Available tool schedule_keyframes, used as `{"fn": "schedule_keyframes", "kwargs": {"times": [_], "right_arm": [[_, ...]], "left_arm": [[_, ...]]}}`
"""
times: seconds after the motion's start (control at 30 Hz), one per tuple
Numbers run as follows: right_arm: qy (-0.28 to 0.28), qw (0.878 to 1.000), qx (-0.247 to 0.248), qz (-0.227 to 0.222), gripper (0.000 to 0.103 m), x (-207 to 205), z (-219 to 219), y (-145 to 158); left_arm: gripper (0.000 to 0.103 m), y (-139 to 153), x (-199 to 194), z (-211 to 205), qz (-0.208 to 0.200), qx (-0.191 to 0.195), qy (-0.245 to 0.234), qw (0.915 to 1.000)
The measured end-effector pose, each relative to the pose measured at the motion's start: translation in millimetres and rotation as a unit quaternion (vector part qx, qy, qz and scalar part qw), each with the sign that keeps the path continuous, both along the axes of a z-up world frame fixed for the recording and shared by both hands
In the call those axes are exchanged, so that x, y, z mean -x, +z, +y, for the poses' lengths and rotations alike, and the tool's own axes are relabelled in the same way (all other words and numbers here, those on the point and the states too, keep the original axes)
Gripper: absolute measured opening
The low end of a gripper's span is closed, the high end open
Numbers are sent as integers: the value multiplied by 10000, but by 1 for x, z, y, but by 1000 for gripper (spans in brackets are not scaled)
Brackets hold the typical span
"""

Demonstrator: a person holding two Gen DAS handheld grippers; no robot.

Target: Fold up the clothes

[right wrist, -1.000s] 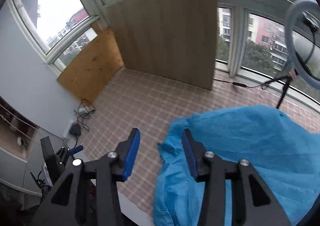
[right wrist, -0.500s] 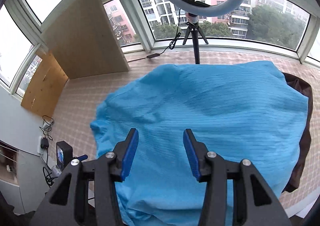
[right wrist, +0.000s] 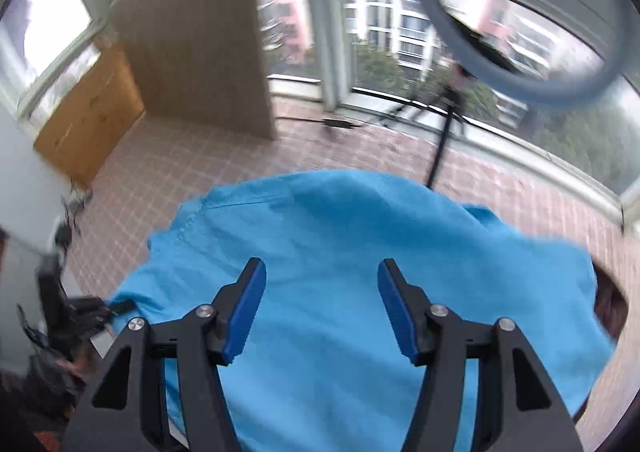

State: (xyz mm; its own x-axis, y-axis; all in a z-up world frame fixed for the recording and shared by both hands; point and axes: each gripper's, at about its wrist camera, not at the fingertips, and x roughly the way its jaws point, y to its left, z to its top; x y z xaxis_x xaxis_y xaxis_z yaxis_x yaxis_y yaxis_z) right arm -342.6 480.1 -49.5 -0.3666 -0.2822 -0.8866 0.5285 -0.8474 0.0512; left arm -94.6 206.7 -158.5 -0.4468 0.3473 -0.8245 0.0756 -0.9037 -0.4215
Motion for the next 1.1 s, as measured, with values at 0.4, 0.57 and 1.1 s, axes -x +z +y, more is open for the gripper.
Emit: {"fn": "schedule_keyframes", "kwargs": {"times": [0.4,0.57,1.1], "right_arm": [[3368,9236,-1770,-460,59,42,-181,-154],[3807,9086,-1563,-715,59,46,-191,-174],[3159,9408,-1197,-277,3,32,-140,-138]], "left_arm": [[0,-25,-46,-28,-441,-220,758,9959],[0,-28,-40,-26,-492,-118,768,9958],[0,2,-21,-14,-244,-63,433,9987]]}}
